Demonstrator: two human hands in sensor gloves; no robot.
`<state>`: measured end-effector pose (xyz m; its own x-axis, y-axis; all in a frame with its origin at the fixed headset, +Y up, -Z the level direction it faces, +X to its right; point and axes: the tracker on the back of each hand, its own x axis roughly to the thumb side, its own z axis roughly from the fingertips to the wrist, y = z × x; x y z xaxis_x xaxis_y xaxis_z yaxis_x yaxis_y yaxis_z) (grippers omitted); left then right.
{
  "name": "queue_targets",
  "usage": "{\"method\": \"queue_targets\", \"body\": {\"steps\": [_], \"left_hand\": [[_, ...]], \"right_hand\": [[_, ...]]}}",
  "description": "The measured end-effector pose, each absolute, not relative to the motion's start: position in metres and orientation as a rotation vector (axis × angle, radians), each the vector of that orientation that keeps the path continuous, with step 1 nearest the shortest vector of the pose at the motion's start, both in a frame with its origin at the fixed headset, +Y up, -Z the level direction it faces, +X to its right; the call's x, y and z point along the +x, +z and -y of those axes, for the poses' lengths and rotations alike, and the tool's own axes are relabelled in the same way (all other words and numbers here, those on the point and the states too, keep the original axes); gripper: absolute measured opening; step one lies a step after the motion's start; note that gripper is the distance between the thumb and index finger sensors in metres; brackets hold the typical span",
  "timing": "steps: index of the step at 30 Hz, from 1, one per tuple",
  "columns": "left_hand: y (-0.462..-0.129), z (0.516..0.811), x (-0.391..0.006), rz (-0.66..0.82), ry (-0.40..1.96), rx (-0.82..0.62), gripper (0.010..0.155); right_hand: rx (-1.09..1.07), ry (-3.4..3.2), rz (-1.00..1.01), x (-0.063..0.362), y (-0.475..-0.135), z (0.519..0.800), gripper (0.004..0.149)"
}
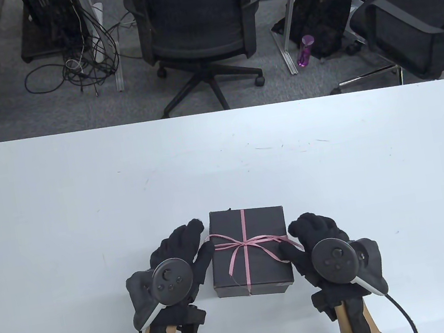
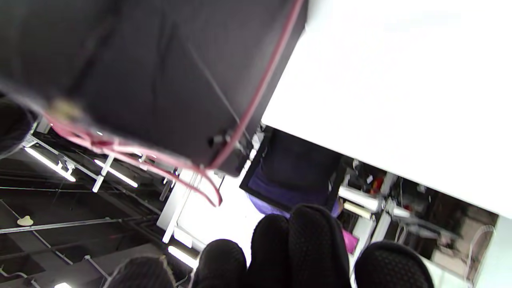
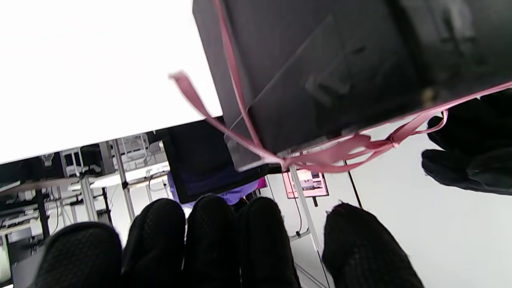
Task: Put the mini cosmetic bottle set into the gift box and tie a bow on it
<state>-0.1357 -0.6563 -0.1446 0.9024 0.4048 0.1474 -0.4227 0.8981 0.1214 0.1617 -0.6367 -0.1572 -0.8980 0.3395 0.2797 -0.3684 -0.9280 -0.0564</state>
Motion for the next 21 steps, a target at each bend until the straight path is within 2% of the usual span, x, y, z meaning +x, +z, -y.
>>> {"method": "queue_targets", "body": {"steps": [3, 6, 11, 21], "left_hand": [[-0.138, 0.650, -0.133, 0.114, 0.341, 0.211, 0.069], [-0.136, 0.651, -0.128, 0.117, 0.240, 0.210, 0.073], [-0.139, 0.660, -0.120, 0.102, 0.096, 0.151, 0.077], [-0.146, 0.669, -0.121, 0.091, 0.094, 0.089, 0.075]], "right_hand": [[0.404, 2.781, 0.237, 0.162, -0.154, 0.633, 0.073], [0.427, 2.828, 0.303, 0.161, -0.153, 0.633, 0.079], [0.449, 2.925, 0.372, 0.158, -0.154, 0.638, 0.080], [0.453, 3.000, 0.317, 0.151, -0.160, 0.649, 0.077]]}}
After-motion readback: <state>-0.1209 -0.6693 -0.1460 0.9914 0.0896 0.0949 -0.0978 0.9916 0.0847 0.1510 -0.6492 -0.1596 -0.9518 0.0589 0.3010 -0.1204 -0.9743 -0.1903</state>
